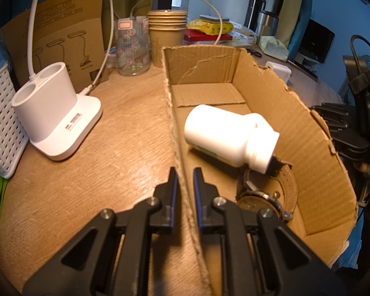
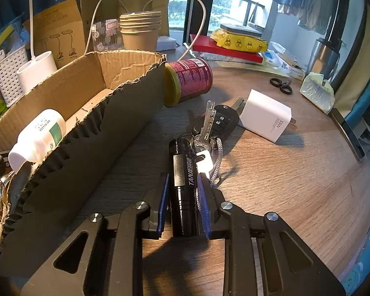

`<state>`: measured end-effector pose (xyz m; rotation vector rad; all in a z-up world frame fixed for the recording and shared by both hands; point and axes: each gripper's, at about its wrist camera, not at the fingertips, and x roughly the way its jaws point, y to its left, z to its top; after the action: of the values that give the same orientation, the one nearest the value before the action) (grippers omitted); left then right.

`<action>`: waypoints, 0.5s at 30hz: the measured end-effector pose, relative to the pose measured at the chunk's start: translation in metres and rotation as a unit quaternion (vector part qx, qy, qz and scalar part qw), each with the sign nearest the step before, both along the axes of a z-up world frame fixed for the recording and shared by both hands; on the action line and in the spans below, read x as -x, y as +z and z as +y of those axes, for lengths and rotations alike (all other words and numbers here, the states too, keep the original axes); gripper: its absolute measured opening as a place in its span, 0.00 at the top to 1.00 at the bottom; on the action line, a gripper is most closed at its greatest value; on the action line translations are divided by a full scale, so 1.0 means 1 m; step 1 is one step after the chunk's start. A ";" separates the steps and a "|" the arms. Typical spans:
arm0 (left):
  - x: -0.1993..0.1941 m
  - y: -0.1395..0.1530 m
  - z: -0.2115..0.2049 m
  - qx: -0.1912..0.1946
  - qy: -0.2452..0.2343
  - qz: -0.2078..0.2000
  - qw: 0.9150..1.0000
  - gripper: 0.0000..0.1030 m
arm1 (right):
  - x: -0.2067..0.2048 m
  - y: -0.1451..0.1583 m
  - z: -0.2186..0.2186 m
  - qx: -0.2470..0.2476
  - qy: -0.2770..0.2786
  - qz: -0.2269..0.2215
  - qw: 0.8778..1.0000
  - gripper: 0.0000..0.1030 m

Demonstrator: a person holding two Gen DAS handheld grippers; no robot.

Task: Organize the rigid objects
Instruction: 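Grasp the black flashlight with the right tool and lift it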

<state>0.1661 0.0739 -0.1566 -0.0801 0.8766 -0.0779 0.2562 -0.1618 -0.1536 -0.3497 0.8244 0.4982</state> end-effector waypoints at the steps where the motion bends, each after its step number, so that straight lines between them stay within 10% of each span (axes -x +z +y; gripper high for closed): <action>1: 0.000 0.000 0.001 0.000 0.000 0.000 1.000 0.87 | 0.000 0.000 0.000 -0.003 0.001 0.002 1.000 0.78; 15: 0.000 0.000 0.001 0.000 0.000 0.000 1.000 0.87 | 0.008 0.033 -0.015 -0.066 0.005 -0.013 0.998 0.78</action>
<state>0.1662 0.0746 -0.1563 -0.0800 0.8767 -0.0780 0.2479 -0.1767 -0.1205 -0.2385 0.7615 0.5539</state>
